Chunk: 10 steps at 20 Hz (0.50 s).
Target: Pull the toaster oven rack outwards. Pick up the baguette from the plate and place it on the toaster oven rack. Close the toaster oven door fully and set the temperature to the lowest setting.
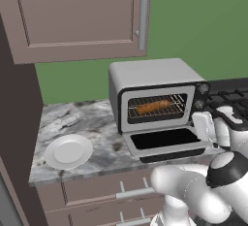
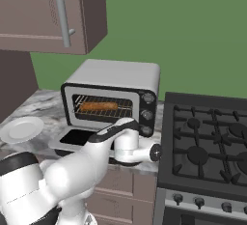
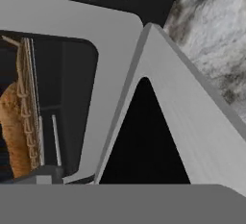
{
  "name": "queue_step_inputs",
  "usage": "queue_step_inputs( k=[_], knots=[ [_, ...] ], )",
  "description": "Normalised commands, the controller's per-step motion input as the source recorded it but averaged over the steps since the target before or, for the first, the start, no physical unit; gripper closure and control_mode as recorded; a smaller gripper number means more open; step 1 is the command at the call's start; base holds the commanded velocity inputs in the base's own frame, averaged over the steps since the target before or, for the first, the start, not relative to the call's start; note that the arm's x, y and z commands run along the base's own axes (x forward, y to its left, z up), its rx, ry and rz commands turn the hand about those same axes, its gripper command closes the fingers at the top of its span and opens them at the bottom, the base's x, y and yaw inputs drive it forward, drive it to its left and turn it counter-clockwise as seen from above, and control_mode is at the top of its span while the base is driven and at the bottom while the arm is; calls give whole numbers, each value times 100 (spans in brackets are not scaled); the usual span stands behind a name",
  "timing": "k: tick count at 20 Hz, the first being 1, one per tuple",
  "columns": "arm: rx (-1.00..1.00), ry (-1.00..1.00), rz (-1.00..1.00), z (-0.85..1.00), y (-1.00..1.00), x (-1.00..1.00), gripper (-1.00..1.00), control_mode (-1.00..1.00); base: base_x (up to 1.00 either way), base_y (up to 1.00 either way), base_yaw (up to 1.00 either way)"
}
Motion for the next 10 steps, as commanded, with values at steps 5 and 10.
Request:
queue_step_inputs(
  k=[5,10],
  knots=[
    [0,-5,0,54,3,56,-100,-100,0,0,0],
    [0,-4,0,43,6,59,-100,-100,0,0,0]
  ],
)
